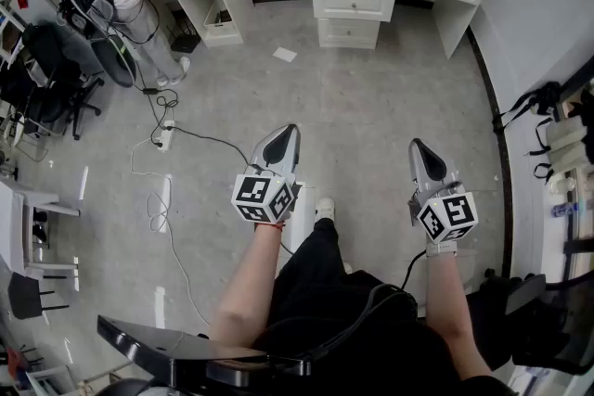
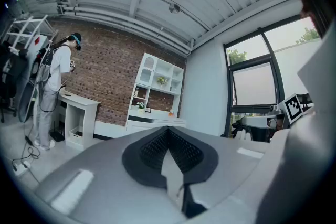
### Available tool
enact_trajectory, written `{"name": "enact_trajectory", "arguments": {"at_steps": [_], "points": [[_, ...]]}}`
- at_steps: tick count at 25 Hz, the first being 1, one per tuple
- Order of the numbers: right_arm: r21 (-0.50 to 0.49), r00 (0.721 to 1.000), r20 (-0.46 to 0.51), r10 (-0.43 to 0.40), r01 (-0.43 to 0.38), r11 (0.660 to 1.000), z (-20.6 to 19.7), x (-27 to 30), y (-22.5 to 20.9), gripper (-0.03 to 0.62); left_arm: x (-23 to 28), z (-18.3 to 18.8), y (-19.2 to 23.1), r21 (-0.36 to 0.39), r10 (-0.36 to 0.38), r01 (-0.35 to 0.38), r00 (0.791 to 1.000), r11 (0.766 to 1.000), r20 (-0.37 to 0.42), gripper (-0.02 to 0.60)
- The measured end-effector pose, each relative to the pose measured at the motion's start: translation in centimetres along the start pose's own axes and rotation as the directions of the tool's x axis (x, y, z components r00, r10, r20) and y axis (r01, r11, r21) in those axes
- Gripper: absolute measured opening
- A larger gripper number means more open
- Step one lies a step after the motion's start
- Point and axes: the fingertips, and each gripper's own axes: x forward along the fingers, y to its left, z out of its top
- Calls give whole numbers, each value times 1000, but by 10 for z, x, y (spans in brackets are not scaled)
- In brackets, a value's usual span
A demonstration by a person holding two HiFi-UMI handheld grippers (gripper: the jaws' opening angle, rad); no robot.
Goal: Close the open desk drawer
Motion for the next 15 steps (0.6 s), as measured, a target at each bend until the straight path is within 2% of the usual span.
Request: {"name": "enact_trajectory", "arguments": {"at_steps": [15], "points": [[34, 998, -57, -22, 24, 999, -15, 137, -62, -1, 127, -1, 64, -17, -46, 45, 997, 999, -69, 2]]}}
